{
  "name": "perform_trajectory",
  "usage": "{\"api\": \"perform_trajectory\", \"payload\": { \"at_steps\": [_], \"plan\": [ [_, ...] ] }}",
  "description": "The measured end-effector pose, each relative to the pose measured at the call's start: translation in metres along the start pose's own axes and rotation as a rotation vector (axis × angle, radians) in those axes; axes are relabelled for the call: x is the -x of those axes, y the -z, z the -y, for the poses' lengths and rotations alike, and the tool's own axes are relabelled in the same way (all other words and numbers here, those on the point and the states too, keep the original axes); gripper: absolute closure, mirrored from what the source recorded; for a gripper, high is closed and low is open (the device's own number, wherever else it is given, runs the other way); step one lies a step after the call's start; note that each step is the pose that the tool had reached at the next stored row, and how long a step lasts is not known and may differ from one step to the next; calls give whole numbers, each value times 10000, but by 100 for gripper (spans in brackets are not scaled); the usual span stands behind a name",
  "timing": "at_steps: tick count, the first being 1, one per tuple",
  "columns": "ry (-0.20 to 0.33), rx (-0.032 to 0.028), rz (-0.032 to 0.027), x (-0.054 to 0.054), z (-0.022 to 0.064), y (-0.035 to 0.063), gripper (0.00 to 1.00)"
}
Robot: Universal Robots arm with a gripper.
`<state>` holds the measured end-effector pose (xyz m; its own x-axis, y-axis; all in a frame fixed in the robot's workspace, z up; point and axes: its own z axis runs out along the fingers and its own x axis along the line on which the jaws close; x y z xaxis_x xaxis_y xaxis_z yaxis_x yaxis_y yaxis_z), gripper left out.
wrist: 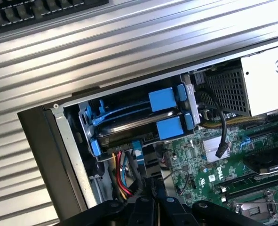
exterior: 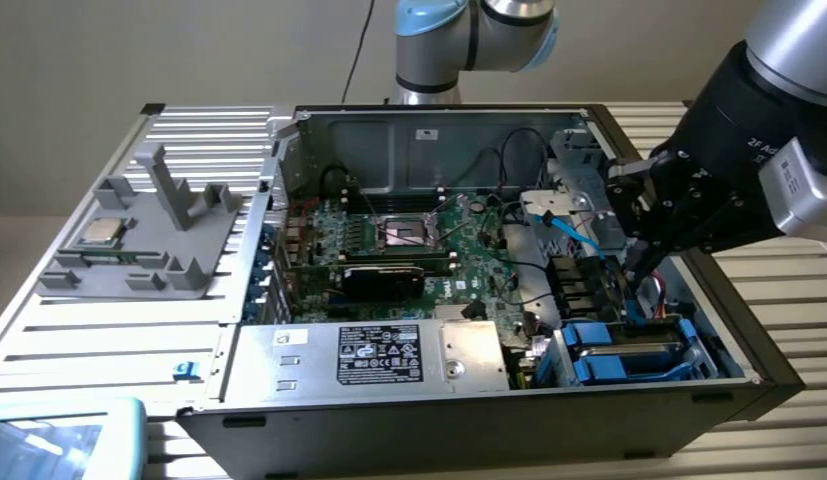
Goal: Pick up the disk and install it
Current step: 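Insert the second disk wire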
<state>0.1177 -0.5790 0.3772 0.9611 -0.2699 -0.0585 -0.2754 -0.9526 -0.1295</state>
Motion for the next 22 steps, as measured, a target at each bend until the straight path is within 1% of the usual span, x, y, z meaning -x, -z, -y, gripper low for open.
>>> {"api": "perform_trajectory", "payload": {
  "at_steps": [2, 3, 8, 9, 13, 14, 15, 19, 20, 21, 22],
  "plan": [
    [359, 7, 48, 0, 0, 0, 89],
    [453, 9, 61, 0, 0, 0, 89],
    [512, 9, 58, 0, 0, 0, 89],
    [671, 15, 62, 0, -1, 0, 89],
    [1394, 41, 111, 0, 0, 0, 89],
    [1572, 41, 114, 0, 0, 0, 89],
    [1735, 35, 95, 0, 0, 0, 89],
    [2248, -19, -95, 0, 0, 0, 89],
    [2339, -39, -112, -2, 0, 0, 89],
    [2413, -65, -110, -2, 0, 0, 89],
    [2429, -70, -108, -2, 0, 1, 89]
  ]
}}
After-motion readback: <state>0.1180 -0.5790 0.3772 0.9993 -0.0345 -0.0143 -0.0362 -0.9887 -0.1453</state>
